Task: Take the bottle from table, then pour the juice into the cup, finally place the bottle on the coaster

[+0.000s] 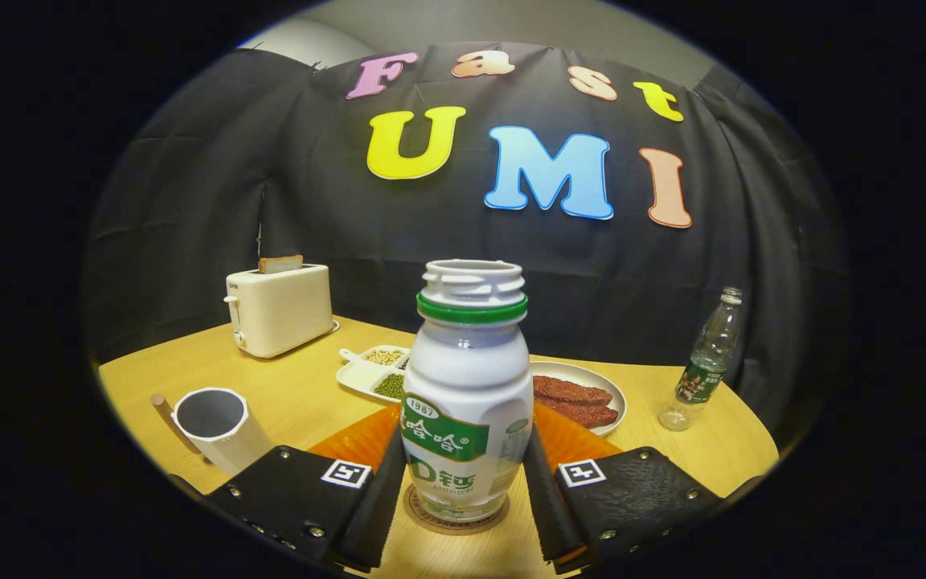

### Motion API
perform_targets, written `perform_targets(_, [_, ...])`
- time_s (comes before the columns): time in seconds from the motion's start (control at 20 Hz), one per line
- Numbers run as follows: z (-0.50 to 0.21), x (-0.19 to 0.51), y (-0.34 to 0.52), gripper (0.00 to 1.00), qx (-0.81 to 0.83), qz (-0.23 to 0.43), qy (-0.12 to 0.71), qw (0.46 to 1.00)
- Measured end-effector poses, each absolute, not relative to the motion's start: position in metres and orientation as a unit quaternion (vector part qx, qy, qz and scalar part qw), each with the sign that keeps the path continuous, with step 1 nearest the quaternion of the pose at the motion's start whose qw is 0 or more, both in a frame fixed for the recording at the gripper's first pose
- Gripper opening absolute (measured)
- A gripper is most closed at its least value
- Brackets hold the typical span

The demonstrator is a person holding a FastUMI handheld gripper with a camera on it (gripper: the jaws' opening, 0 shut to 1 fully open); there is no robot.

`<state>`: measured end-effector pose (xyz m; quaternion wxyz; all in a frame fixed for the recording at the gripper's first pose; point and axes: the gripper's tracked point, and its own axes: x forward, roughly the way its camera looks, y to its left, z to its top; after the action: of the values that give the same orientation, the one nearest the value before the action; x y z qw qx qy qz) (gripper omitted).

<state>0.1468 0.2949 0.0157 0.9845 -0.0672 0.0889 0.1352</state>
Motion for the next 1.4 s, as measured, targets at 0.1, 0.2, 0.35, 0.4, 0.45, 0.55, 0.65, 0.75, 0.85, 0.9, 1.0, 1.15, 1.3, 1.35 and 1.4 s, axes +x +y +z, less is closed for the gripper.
perform_targets(0.1, [0.007, 0.152, 0.293, 0.7, -0.073, 0.133, 0.096, 0.984])
perform_targets(0.2, [-0.001, 0.155, 0.292, 0.7, -0.07, 0.133, 0.104, 0.983])
perform_targets(0.35, [-0.008, 0.158, 0.293, 0.7, -0.064, 0.137, 0.111, 0.982])
perform_targets(0.4, [-0.008, 0.159, 0.294, 0.7, -0.06, 0.137, 0.109, 0.983])
perform_targets(0.45, [-0.008, 0.159, 0.296, 0.7, -0.056, 0.14, 0.11, 0.982])
perform_targets(0.55, [-0.008, 0.158, 0.296, 0.7, -0.059, 0.14, 0.108, 0.983])
perform_targets(0.65, [-0.009, 0.158, 0.296, 0.7, -0.061, 0.141, 0.106, 0.982])
perform_targets(0.75, [-0.009, 0.157, 0.295, 0.7, -0.057, 0.141, 0.103, 0.983])
perform_targets(0.85, [-0.01, 0.157, 0.294, 0.71, -0.057, 0.139, 0.103, 0.983])
perform_targets(0.9, [-0.014, 0.157, 0.294, 0.74, -0.058, 0.141, 0.106, 0.983])
perform_targets(1.0, [-0.012, 0.155, 0.292, 0.78, -0.051, 0.138, 0.102, 0.984])
perform_targets(1.15, [0.0, 0.153, 0.286, 0.87, -0.04, 0.125, 0.084, 0.988])
perform_targets(1.3, [0.023, 0.141, 0.284, 0.96, -0.027, 0.126, 0.062, 0.99])
perform_targets(1.35, [0.032, 0.137, 0.28, 0.96, -0.029, 0.122, 0.053, 0.991])
perform_targets(1.4, [0.041, 0.131, 0.278, 0.96, -0.029, 0.12, 0.044, 0.991])
